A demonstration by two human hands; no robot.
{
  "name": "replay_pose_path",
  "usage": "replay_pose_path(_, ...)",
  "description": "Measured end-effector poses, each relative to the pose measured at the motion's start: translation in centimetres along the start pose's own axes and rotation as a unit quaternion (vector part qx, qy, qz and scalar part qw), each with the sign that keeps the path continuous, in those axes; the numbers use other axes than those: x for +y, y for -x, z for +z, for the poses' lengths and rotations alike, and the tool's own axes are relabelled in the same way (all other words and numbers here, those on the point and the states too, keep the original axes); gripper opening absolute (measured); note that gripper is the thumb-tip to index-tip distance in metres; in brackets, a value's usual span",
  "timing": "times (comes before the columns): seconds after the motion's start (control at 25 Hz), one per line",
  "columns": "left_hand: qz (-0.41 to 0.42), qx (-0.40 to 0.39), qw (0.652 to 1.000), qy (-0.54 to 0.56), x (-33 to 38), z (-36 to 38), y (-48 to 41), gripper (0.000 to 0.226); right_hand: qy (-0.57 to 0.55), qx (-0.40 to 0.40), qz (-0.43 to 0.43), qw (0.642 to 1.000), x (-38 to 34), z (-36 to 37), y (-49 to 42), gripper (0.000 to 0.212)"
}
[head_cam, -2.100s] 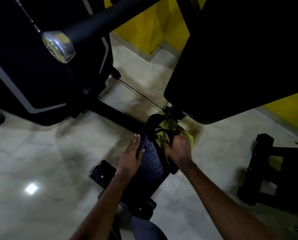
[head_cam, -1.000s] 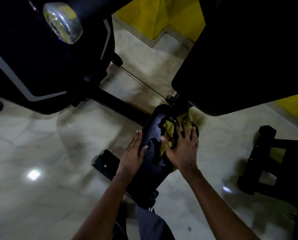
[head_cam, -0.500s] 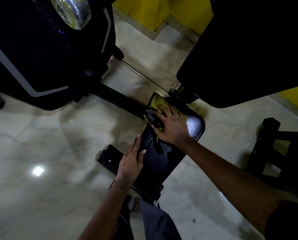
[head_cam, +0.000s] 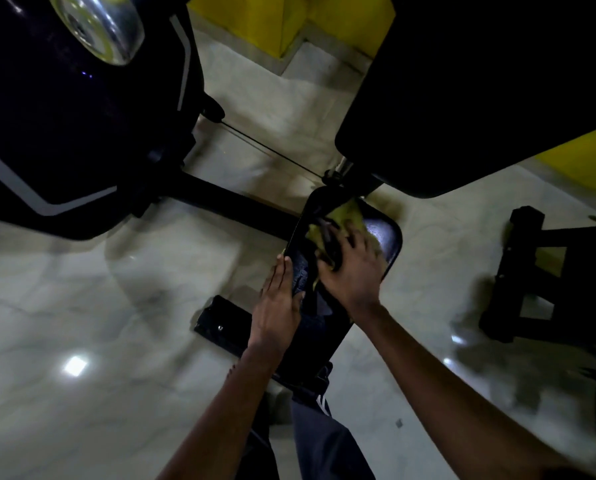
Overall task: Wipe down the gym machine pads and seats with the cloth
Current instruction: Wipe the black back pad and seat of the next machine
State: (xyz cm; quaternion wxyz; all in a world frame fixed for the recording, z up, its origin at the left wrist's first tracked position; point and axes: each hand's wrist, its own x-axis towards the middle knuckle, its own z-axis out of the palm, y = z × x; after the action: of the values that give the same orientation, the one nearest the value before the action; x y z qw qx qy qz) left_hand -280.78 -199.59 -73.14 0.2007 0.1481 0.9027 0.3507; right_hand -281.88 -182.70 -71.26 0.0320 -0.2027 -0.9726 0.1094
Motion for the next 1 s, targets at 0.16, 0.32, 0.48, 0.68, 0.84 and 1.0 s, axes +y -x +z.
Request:
replay_pose_path(0.16, 0.016, -0.015, 0.999, 0.037, -0.8, 0.2, -1.0, 0.066, 0.002, -0.048, -0.132, 0.990, -1.2, -0.4, -5.0, 0.061)
replay_pose_path(0.32, 0.053, -0.029, 0.998, -0.001, -2.8, -1.1, -0.8, 0.068, -0.042, 0.020, -0.053, 0.998, 2.4, -1.1, -6.4, 0.059)
replay_pose_path(0.48, 0.052, -0.043, 0.998, -0.007, -2.6, -1.0, -0.6, 0.066, -0.004, 0.039, 0.089, 0.995, 2.2, -0.5, -0.1, 0.066)
replay_pose_path(0.68, 0.041, -0.039, 0.998, -0.025, -2.7, -0.7, -0.7, 0.067, 0.010, -0.035, -0.069, 0.997, 1.1, -0.7, -2.8, 0.071)
replay_pose_path(0.84, 0.044, -0.028, 0.998, -0.046, -2.7, -1.0, -0.7, 0.068, -0.050, 0.047, 0.075, 0.995, 2.9, -0.3, -2.7, 0.064)
replay_pose_path(1.0, 0.035, -0.008, 0.999, -0.029, -2.1, -0.9, -0.1, 0.067, -0.176, 0.103, 0.234, 0.951, 2.1, 0.4, 4.7, 0.066)
